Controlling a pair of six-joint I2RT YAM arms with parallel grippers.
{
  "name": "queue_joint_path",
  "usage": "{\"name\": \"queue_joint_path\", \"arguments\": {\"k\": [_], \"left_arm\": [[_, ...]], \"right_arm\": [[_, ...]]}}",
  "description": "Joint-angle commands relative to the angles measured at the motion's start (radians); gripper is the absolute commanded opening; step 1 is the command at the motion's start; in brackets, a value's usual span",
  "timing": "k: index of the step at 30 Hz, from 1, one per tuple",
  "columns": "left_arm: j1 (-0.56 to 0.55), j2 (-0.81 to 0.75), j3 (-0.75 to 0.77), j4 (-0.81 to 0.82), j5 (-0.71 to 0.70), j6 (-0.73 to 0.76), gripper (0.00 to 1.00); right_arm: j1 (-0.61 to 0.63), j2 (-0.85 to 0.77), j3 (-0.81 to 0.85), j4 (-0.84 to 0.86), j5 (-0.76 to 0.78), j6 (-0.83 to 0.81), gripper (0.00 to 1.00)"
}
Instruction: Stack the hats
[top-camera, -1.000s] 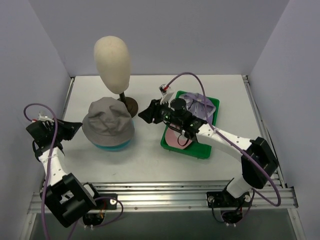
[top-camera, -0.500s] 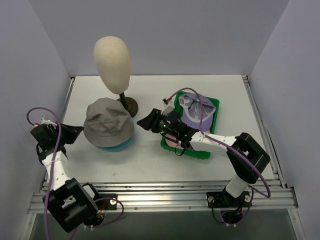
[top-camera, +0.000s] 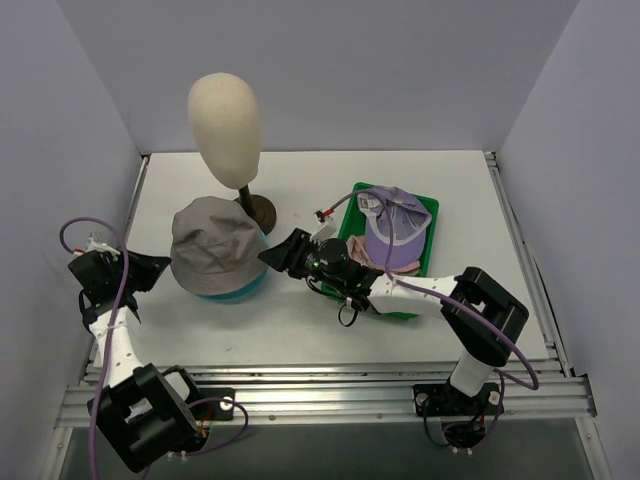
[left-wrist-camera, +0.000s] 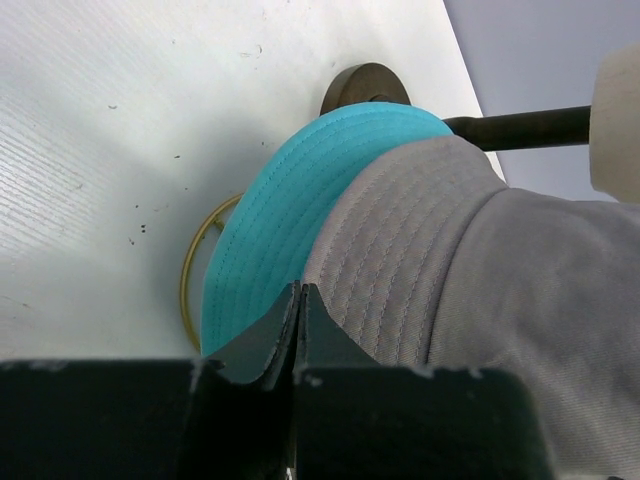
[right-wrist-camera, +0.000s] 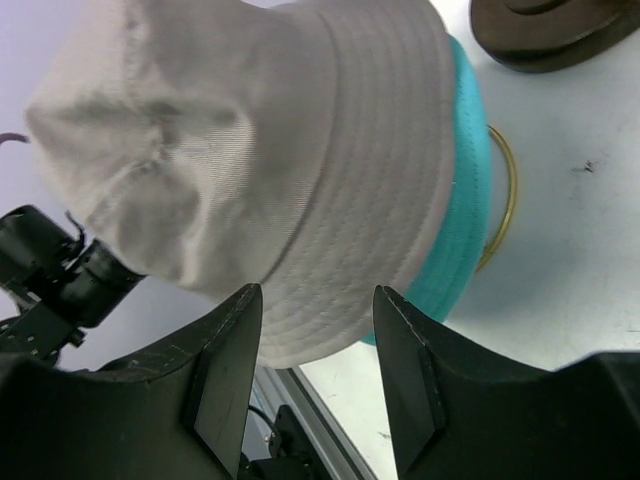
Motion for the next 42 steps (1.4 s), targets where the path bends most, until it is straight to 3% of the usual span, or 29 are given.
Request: {"name": "queue_joint_path", "arguments": {"k": [1, 31, 35, 36, 39, 42], "left_arm": [[-0.004, -0.027, -0.001, -0.008, -0.034, 0.027, 0.02], [-0.041, -0.065, -0.023, -0.028, -0.098, 0.026, 0.02], [-0.047, -0.066, -0.034, -0.022, -0.106, 0.019, 0.02], [-0.049, -0.065, -0.039, -0.011, -0.107, 0.018, 0.02], [-0.052, -0.054, -0.051, 0.001, -0.112, 0.012, 0.02], [-0.053, -0.045, -0.059, 0.007, -0.118, 0.013, 0.02]], "right_arm": [[0.014, 0.018, -0.005, 0.045, 0.068, 0.036, 0.45], [0.057, 0.070, 0.012, 0.103, 0.170, 0.098, 0.47], [0.054, 0.086, 0.014, 0.117, 0.175, 0.111, 0.32], [0.055, 0.090, 0.017, 0.118, 0.178, 0.115, 0.21], [0.051, 0.116, 0.018, 0.132, 0.184, 0.120, 0.02], [0.045, 0.139, 0.020, 0.135, 0.187, 0.123, 0.00]]}}
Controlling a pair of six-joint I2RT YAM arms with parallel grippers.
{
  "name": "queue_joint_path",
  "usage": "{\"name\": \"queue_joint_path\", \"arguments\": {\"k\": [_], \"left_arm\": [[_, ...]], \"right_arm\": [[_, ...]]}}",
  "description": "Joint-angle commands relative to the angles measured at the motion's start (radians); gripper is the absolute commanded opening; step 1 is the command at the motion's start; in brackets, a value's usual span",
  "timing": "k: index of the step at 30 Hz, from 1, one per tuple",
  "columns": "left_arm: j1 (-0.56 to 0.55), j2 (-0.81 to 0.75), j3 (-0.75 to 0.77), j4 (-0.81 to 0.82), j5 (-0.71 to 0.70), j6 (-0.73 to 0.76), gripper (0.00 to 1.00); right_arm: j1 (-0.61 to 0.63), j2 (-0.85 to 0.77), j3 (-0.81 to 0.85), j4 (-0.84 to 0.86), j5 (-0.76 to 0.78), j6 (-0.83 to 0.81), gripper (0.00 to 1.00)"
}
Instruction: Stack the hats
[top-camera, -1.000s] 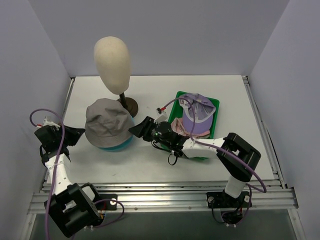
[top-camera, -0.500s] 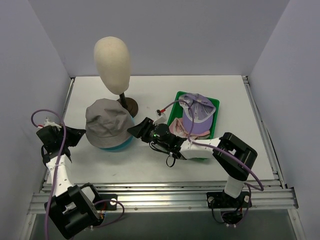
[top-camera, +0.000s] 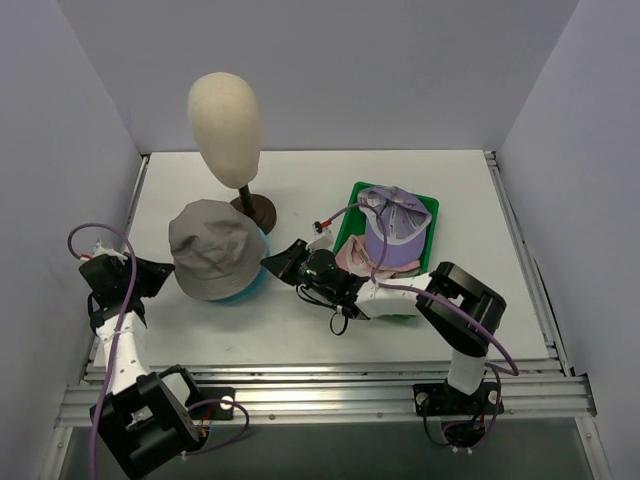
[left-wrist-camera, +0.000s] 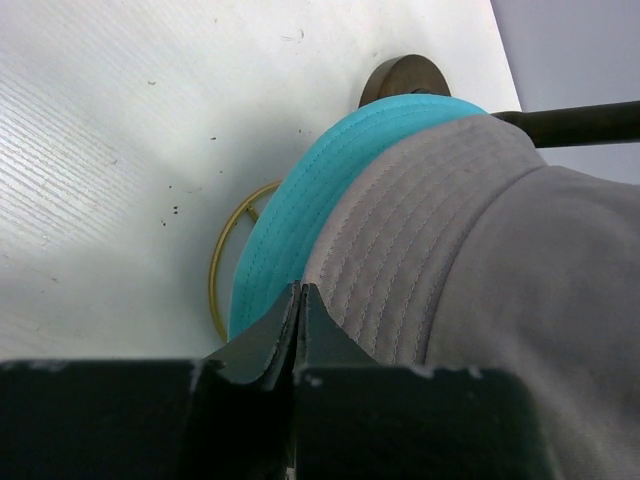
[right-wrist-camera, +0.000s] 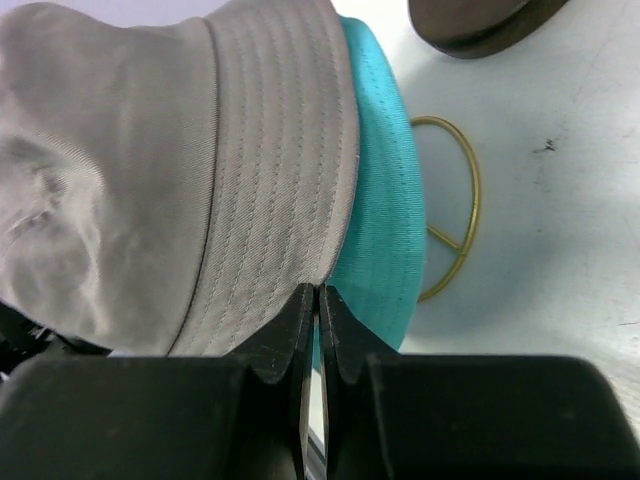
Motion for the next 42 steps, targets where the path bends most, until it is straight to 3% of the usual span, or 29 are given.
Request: {"name": "queue_joint_path", "arguments": {"k": [1, 21, 34, 35, 37, 40, 42], "left_arm": [[-0.005, 0.005, -0.008, 0.025, -0.013, 0.002, 0.02], [-0.005, 0.130, -0.077, 0.120, -0.102, -0.019, 0.02], [-0.007, 0.098, -0.052, 0.094, -0.084, -0.027, 0.03], [-0.007, 0.087, -0.028, 0.076, -0.084, -0.025, 0.07], [-0.005, 0.042, 0.006, 0.006, -0.093, -0.024, 0.39], [-0.007, -0.014, 0.107, -0.120, -0.142, -0.012, 0.61], [-0.007, -0.033, 0.190, -0.174, -0.173, -0.002, 0.70]], "right_arm": [[-0.005, 0.025, 0.024, 0.054, 0.043, 0.003, 0.00], [-0.045, 0.133, 0.055, -0.046, 0.072, -0.095, 0.00], [-0.054, 0.127, 0.065, -0.102, 0.102, -0.140, 0.00], [-0.054, 0.113, 0.067, -0.107, 0.106, -0.152, 0.00], [-0.054, 0.081, 0.082, -0.160, 0.115, -0.180, 0.02], [-0.055, -0.013, 0.107, -0.255, 0.135, -0.235, 0.13], [-0.055, -0.051, 0.107, -0.289, 0.142, -0.256, 0.18]]}}
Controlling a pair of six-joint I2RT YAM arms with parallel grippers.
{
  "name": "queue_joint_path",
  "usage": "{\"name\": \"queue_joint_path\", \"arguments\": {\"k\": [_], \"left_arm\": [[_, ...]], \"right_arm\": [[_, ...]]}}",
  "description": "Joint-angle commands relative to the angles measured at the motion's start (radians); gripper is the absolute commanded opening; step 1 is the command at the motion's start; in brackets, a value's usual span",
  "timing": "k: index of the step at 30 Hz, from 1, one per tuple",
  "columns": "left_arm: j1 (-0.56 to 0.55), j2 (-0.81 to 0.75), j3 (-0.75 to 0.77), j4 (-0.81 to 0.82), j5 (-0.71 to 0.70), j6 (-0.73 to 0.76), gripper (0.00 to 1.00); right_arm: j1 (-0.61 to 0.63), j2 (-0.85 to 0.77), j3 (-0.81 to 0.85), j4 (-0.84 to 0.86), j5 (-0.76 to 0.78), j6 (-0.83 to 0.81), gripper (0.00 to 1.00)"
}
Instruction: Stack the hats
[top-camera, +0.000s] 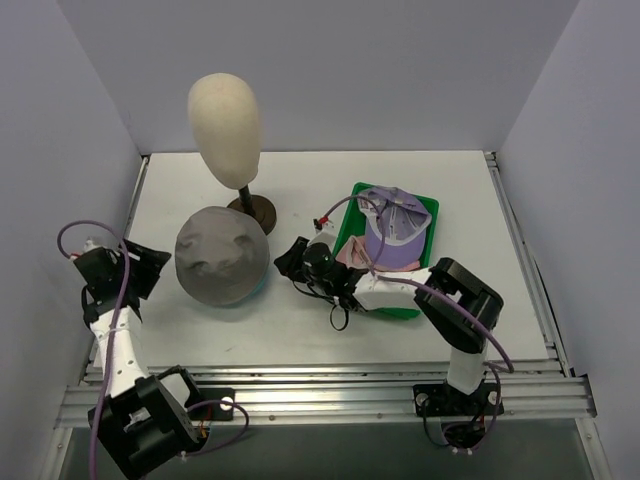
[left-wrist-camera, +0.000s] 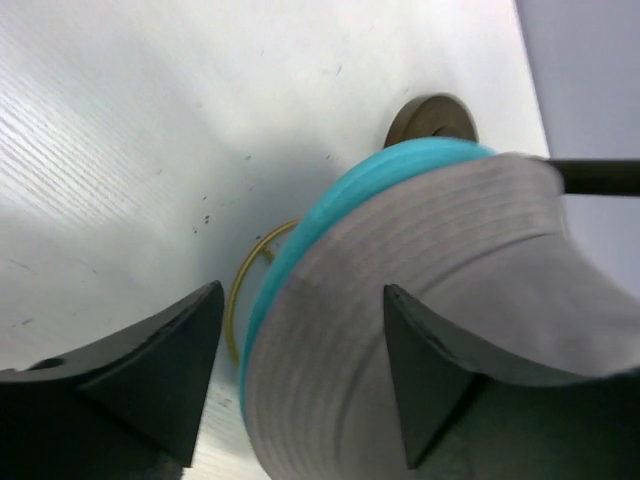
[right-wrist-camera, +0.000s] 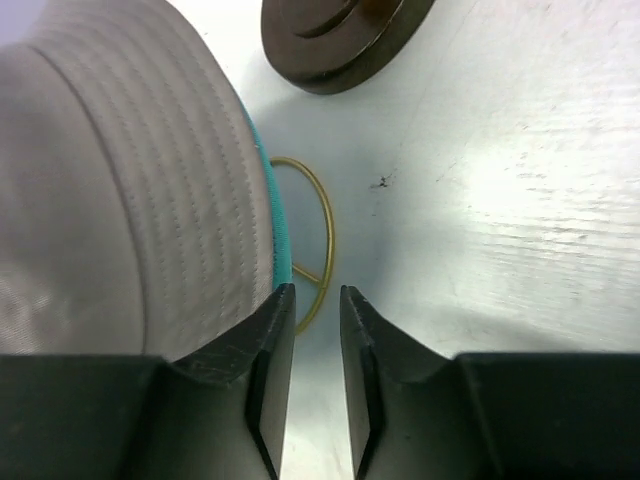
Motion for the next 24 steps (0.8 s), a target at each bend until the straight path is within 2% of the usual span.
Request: {"name": "queue_joint_path", "arguments": {"k": [1, 6, 7, 10, 12, 15, 16, 19, 20, 24], "left_arm": [[0.001, -0.067, 0.179, -0.160, -0.080, 0.032, 0.75], [0.000, -0.070, 0.329, -0.308, -0.140, 0.091, 0.90], [-0.002, -0.077, 0.361, -0.313, -0.126, 0.102, 0.96], [-0.039, -0.107, 0.430, -0.337, -0.085, 0.140, 1.00], [-0.089, -0.121, 0.470, -0.366, -0.108, 0.164, 0.94], [-0.236, -0.139, 0.530, -0.373, -0.142, 0.179, 0.94], [-0.329, -0.133, 0.542, -0.377, -0.149, 0.182, 0.94], [-0.489, -0.117, 0.582, -0.382, -0.252, 0.193, 0.94], [-0.607, -0.110, 0.588, -0.383, -0.286, 0.205, 0.94], [-0.835, -0.093, 0.624, -0.370, -0.447, 0.225, 0.94]], "right_arm": [[-0.014, -0.150, 0.037, -0.136, 0.075, -0.080, 0.23], [-0.018, -0.245, 0.029, -0.223, 0.095, -0.142, 0.26], [-0.021, -0.283, 0.031, -0.265, 0.098, -0.159, 0.27], [-0.047, -0.366, 0.061, -0.379, 0.107, -0.251, 0.30], [-0.088, -0.404, 0.097, -0.459, 0.097, -0.305, 0.32], [-0.149, -0.447, 0.168, -0.586, 0.098, -0.403, 0.34], [-0.166, -0.460, 0.183, -0.613, 0.103, -0.435, 0.34], [-0.249, -0.489, 0.204, -0.674, 0.094, -0.459, 0.36], [-0.277, -0.495, 0.204, -0.679, 0.074, -0.475, 0.36], [-0.399, -0.495, 0.226, -0.748, 0.023, -0.520, 0.37]]}}
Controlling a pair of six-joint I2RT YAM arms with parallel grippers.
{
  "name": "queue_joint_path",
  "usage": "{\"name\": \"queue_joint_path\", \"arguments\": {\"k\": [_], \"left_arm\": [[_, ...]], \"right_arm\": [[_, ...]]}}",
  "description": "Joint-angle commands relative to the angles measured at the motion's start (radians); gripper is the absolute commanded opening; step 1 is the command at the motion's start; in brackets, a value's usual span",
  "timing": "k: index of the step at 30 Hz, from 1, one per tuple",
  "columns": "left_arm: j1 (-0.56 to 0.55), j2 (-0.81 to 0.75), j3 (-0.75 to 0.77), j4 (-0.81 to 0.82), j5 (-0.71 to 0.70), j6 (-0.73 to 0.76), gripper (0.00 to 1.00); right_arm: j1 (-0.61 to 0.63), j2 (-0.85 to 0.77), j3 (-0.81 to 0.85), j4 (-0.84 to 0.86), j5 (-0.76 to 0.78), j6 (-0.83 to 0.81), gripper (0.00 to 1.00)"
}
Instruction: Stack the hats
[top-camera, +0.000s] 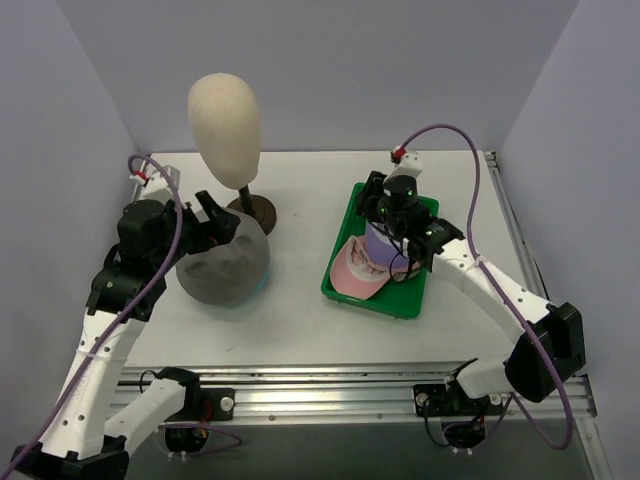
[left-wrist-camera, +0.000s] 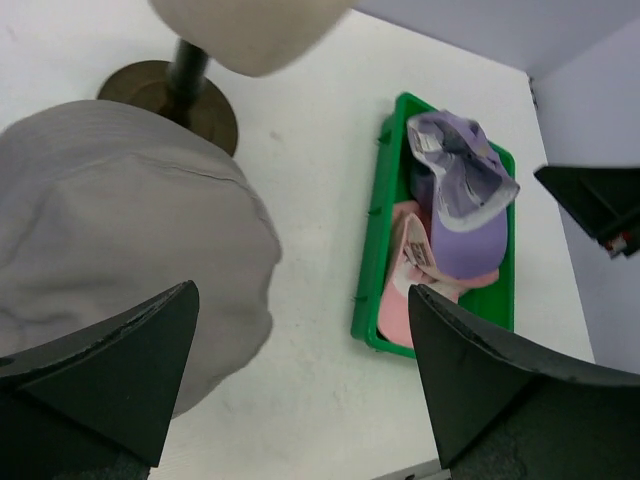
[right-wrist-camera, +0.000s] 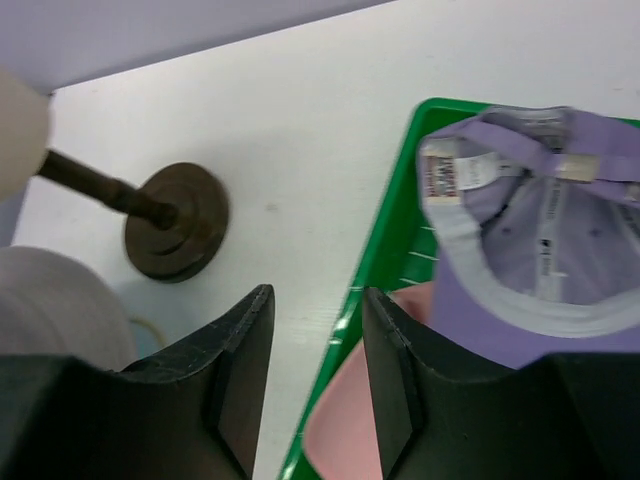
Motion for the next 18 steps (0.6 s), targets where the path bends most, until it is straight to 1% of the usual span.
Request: {"name": "queue_joint_path", "arguments": {"k": [1, 2, 3, 4, 5, 6, 9, 10, 13, 16, 18], "left_arm": [[-0.163, 0.011, 0.053, 0.003, -0.173, 0.043, 0.94], [-0.203, 0.012, 0.053, 0.015, -0.188, 0.049, 0.94], [-0.286, 0.020, 0.057, 0.029, -0.232, 0.052, 0.94], [-0.330, 0.029, 0.061, 0.033, -0.254, 0.059, 0.94], [-0.373, 0.038, 0.064, 0.039, -0.274, 0.079, 0.94], [-0.451, 0.064, 0.067, 0.050, -0.303, 0.089, 0.94], [-0.565, 0.109, 0.073, 0.079, -0.349, 0.128, 0.94], [-0.629, 0.133, 0.073, 0.089, -0.364, 0.142, 0.94], [-0.718, 0.161, 0.064, 0.131, -0.378, 0.173, 0.94], [-0.741, 0.149, 0.014, 0.208, -0.334, 0.194, 0.94], [-0.741, 0.124, -0.045, 0.275, -0.289, 0.214, 0.94]], "right_arm": [[-0.105, -0.003, 0.044, -0.122, -0.027, -0.084, 0.37], [-0.126, 0.002, 0.044, -0.125, -0.033, -0.092, 0.37], [-0.146, 0.020, 0.044, -0.126, -0.044, -0.103, 0.37], [-0.165, 0.028, 0.043, -0.139, -0.081, -0.109, 0.37], [-0.191, 0.042, 0.044, -0.160, -0.086, -0.114, 0.37], [-0.196, 0.062, 0.044, -0.172, -0.083, -0.124, 0.38], [-0.199, 0.089, 0.032, -0.160, -0.078, -0.140, 0.38], [-0.199, 0.114, 0.030, -0.156, -0.079, -0.144, 0.38], [-0.199, 0.174, 0.039, -0.146, -0.073, -0.155, 0.39], [-0.184, 0.218, 0.043, -0.140, -0.064, -0.152, 0.40], [-0.151, 0.235, 0.039, -0.139, -0.008, -0.150, 0.40]]}}
